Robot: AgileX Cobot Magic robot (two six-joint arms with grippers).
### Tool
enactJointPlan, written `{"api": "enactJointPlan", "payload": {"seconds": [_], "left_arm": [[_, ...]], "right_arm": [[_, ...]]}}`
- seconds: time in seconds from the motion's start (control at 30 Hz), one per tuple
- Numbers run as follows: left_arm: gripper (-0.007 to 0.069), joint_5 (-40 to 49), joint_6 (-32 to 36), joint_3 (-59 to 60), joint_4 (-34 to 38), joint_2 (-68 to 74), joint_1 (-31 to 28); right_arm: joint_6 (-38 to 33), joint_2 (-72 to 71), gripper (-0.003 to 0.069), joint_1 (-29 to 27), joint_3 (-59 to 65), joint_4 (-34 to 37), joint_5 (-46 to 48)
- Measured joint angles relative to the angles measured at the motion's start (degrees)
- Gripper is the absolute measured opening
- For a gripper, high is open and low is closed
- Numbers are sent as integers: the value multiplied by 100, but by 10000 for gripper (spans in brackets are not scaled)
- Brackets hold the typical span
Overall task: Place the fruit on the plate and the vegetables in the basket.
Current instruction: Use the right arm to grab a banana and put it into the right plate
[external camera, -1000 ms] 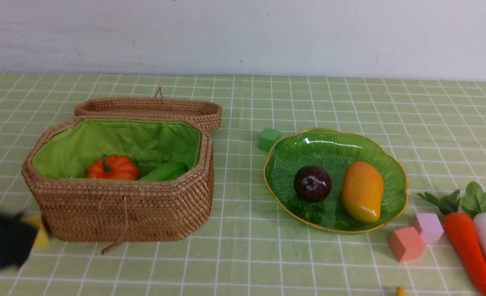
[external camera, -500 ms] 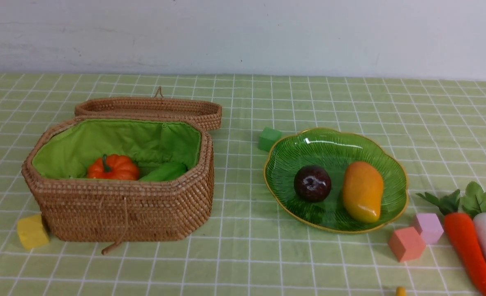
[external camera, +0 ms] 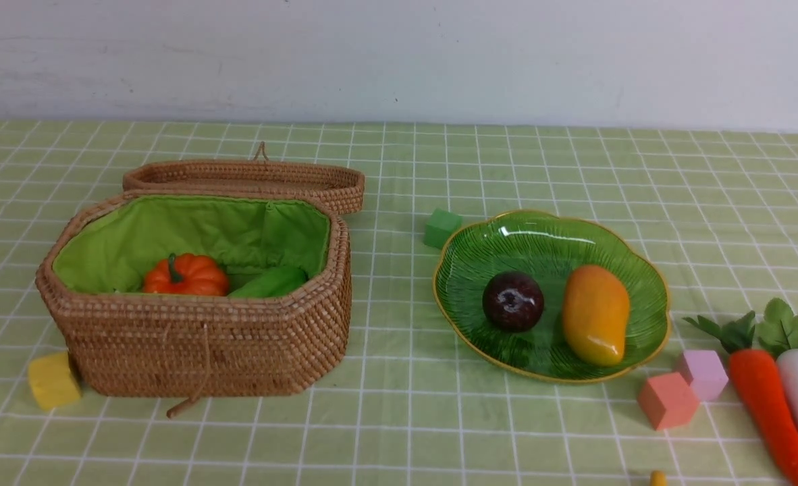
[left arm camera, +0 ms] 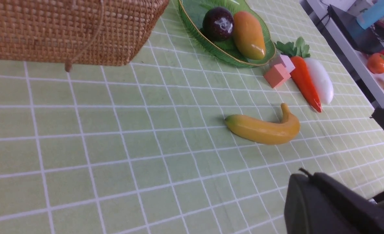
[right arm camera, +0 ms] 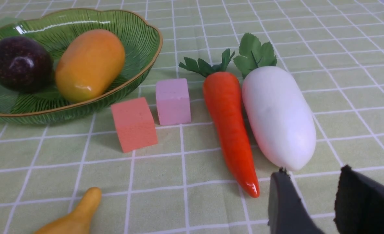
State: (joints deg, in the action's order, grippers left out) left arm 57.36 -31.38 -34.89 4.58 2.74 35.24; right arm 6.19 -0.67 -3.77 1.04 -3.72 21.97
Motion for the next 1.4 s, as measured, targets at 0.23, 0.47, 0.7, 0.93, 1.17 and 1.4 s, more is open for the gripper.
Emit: {"api": "enactJointPlan", "payload": {"seconds": [0.23,0.47,0.7,0.93,1.17,1.4], "left_arm": [[-13,-1359,229,352,-667,0,-600],[-10,-3072,1097,1527,-687,0,-2578],[-8,-4597,1145,3088,-603,-260,-3242],[-2,-4010,1149,3647,-598,-321,-3253],[4,-3529,1149,3657,-598,-321,-3257],[8,-3524,1149,3657,-598,-321,-3257]], "right_arm": [[0,0,240,0,0,-7,0],[0,0,240,0,0,-7,0],[0,0,240,0,0,-7,0],[0,0,240,0,0,-7,0],[0,0,240,0,0,-7,0],[0,0,240,0,0,-7,0]]}}
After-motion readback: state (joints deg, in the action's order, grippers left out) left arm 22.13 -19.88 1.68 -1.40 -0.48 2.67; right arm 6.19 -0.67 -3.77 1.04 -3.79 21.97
